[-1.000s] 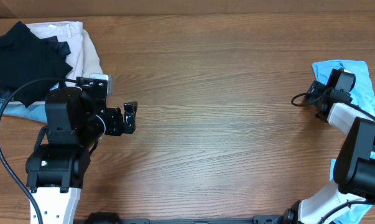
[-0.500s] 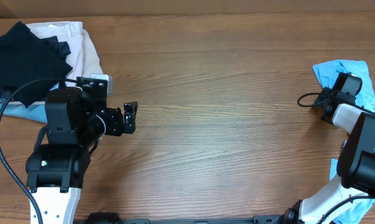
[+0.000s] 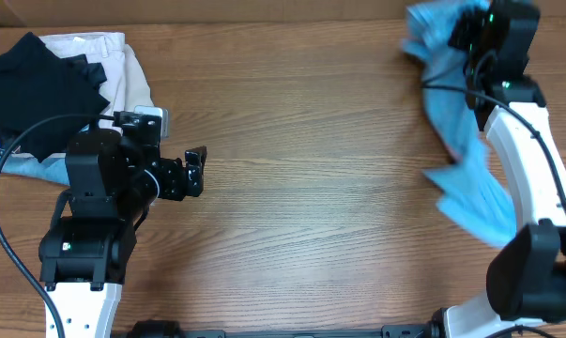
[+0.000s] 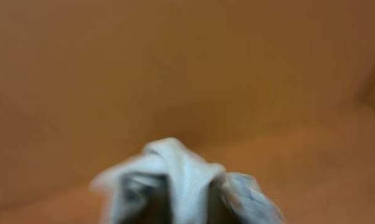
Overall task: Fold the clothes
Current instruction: 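Grasp the light-blue T-shirt with the right gripper and drag it toward center, then lift the T-shirt with the right gripper and swing it toward the left gripper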
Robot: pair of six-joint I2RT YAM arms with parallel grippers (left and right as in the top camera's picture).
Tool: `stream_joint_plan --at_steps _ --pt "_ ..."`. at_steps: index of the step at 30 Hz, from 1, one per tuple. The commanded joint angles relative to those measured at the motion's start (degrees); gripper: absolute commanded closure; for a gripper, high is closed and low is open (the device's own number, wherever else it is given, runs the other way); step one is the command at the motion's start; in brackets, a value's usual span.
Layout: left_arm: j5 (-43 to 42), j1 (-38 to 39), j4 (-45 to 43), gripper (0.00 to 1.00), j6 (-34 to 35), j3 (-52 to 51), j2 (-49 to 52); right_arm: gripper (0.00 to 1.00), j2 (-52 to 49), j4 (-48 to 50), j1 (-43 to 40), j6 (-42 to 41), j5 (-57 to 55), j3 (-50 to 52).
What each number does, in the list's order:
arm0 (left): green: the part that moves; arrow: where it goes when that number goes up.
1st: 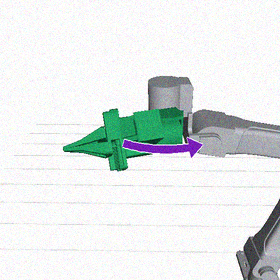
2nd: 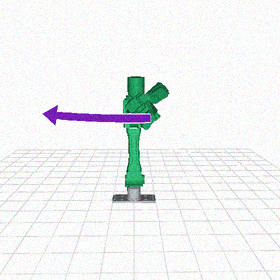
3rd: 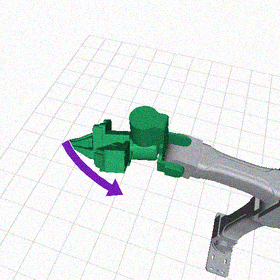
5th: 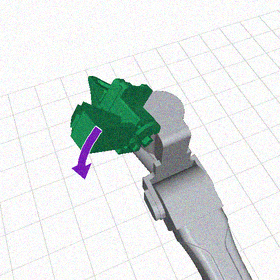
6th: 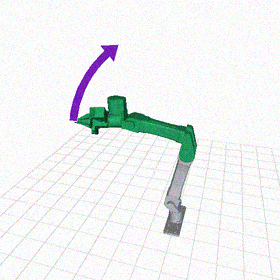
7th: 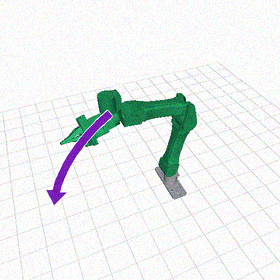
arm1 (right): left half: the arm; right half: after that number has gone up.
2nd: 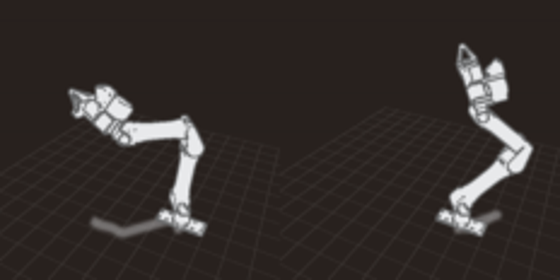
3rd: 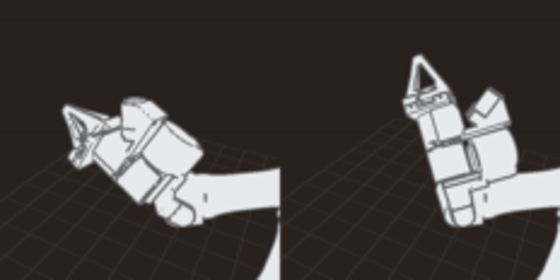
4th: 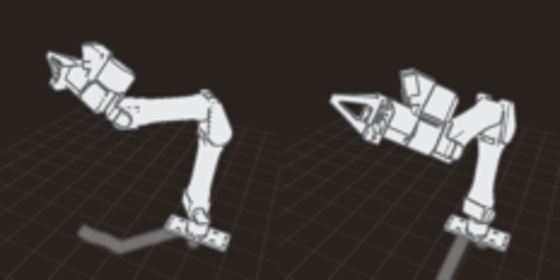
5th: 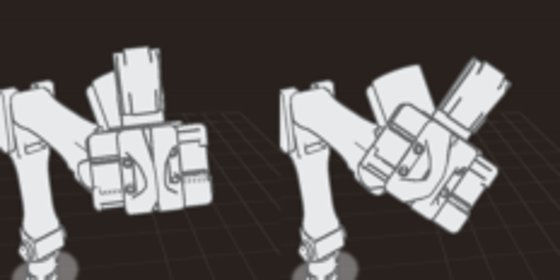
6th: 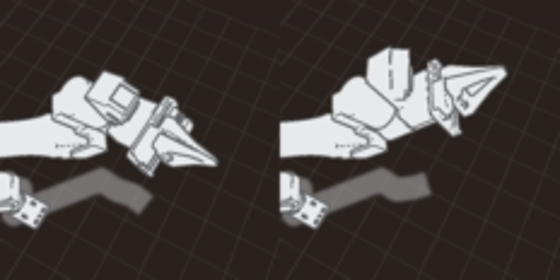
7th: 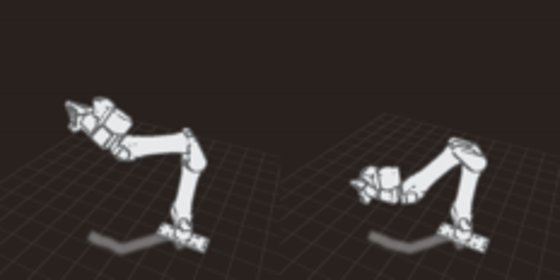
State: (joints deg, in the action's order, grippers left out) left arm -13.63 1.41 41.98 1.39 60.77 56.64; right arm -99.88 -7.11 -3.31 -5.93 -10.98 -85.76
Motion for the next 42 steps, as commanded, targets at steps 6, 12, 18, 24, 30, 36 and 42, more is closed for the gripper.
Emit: stream_joint_plan --at_steps 6,12,18,24,30,36,42 --pt "-1.36 -0.31 -0.44 0.02 0.55 1.38 -0.07 0.00 2.14 -24.92 -1.99 -0.07 -1.99 -4.72" --pt "-1.36 -0.31 -0.42 0.02 0.55 1.38 -0.07 0.00 1.86 -46.10 -2.03 0.04 -1.14 -4.31" --pt "-1.38 -0.31 -0.28 0.01 0.55 1.38 -0.04 0.01 0.61 -51.34 -2.01 5.35 5.97 -4.20" --pt "-1.42 -0.31 -0.17 0.01 0.57 1.36 -0.02 0.04 -4.57 -51.10 -1.57 6.36 8.90 -4.20" --pt "-1.40 -0.31 -0.20 0.01 0.57 1.36 -0.02 0.10 -11.74 -45.59 0.09 2.75 9.40 -4.20" --pt "-1.42 -0.31 -0.11 0.01 0.57 1.36 -0.02 0.17 -16.11 -40.06 1.60 1.16 9.44 -4.20" --pt "-1.42 -0.31 0.00 0.01 0.57 1.36 -0.02 0.33 -19.28 -37.51 2.23 1.14 8.66 -4.20"
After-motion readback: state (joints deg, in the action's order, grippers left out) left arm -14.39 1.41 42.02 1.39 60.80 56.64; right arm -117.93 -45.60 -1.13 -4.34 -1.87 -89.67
